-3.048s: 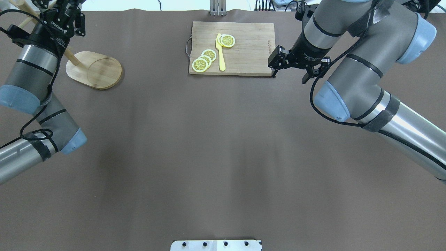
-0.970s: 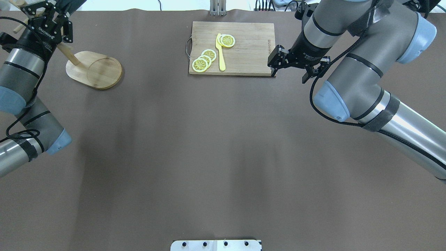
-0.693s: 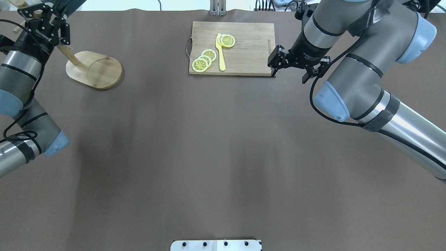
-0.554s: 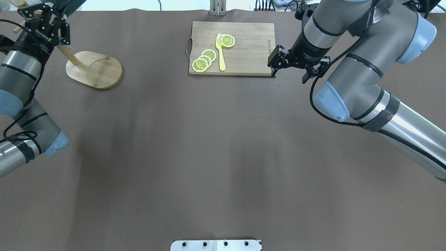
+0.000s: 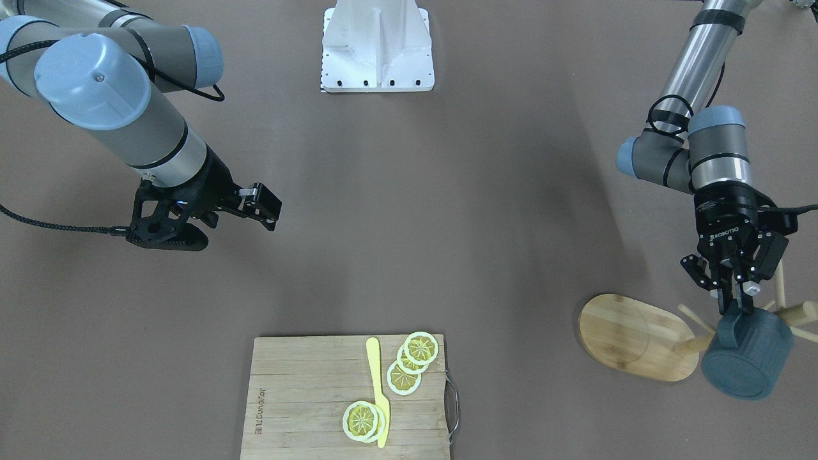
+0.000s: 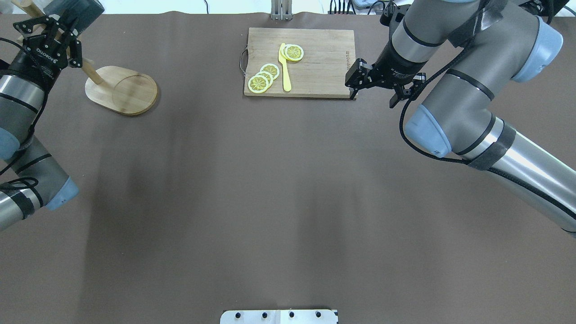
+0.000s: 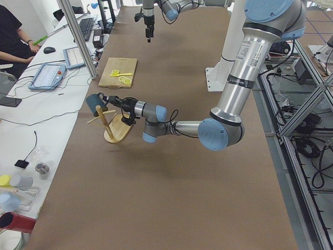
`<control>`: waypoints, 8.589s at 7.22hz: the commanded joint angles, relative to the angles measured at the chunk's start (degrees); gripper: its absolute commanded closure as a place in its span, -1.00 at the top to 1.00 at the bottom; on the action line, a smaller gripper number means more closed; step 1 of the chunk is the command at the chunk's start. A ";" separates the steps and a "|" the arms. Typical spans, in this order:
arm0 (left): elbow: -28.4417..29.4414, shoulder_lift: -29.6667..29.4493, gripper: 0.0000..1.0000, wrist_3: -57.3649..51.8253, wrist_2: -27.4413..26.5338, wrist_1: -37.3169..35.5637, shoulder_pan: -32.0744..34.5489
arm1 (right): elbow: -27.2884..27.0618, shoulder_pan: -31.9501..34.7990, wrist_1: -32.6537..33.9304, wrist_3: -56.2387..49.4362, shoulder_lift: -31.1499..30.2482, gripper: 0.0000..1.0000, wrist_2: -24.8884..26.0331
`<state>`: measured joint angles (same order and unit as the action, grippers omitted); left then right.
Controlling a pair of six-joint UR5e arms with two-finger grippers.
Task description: Hang cup on storage rack
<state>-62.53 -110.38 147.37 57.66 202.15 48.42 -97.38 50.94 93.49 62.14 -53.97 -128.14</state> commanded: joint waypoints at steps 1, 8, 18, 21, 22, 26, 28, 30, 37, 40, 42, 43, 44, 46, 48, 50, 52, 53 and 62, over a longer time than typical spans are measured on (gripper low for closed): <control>0.30 0.08 0.94 0.02 -0.09 -0.17 -0.16 | -0.09 -0.05 0.02 0.09 0.10 1.00 0.09; -7.94 6.37 0.96 -1.38 0.00 -0.17 -0.25 | -0.09 -0.05 0.02 0.09 0.01 1.00 0.00; -39.15 14.49 0.96 -52.77 -4.29 0.18 -0.34 | -0.80 0.12 0.02 0.00 -2.27 1.00 -0.09; -40.22 15.81 0.96 -90.37 -12.33 -0.70 -0.08 | -2.37 0.65 0.02 0.00 -3.76 1.00 0.00; -39.96 15.64 0.96 -104.60 -17.70 -0.53 -0.08 | -3.42 1.00 0.11 0.00 -4.55 1.00 -0.17; -40.57 19.47 0.96 -130.39 -24.53 -1.40 4.56 | -4.39 1.53 0.02 -0.26 -6.84 1.00 -0.18; -40.49 34.46 0.96 -130.14 -15.09 -1.67 10.96 | -5.02 1.53 0.02 -0.09 -7.46 1.00 -0.09; -41.01 36.21 0.96 -127.96 -9.51 -8.84 16.43 | -5.89 1.44 0.02 0.00 -7.64 1.00 -0.09; -41.71 24.86 0.96 -127.15 21.42 -47.20 37.93 | -6.42 1.53 0.11 0.00 -7.64 1.00 -0.62; -40.58 25.04 0.96 -127.50 42.16 -66.93 42.29 | -10.72 8.95 0.90 -8.11 -15.07 1.00 -2.97; -40.39 25.13 0.96 -127.24 49.18 -73.26 42.29 | -10.11 22.82 6.82 -32.99 -22.54 1.00 -7.12; -40.39 25.47 0.96 -127.24 51.57 -74.60 42.29 | -9.50 26.45 14.10 -45.31 -23.36 1.00 -5.38; -40.48 25.91 0.96 -127.24 51.59 -76.36 42.37 | -7.93 29.97 18.26 -50.48 -25.02 1.00 -4.93; -40.48 26.18 0.96 -131.78 59.28 -86.44 42.99 | -5.91 34.90 17.69 -56.49 -31.70 1.00 -5.01; -41.18 25.92 0.96 -136.45 61.96 -97.08 42.99 | -1.26 41.49 17.25 -62.19 -31.81 1.00 -6.14; -41.19 24.87 0.96 -136.73 70.70 -104.81 42.99 | -0.63 41.70 17.16 -62.23 -32.33 1.00 -6.59; -42.68 27.92 0.96 -136.82 71.72 -104.85 43.43 | 0.34 41.70 9.30 -61.62 -34.60 1.00 -8.08; -41.81 28.11 0.96 -136.82 71.89 -104.59 43.43 | 0.52 41.70 7.86 -61.52 -35.05 1.00 -8.17; -40.83 28.55 0.96 -136.29 77.34 -105.29 43.34 | 1.84 41.52 7.67 -61.17 -35.67 1.00 -8.79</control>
<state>-103.36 -81.83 11.07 134.97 96.86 91.76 -95.83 92.56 101.16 0.98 -89.62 -136.93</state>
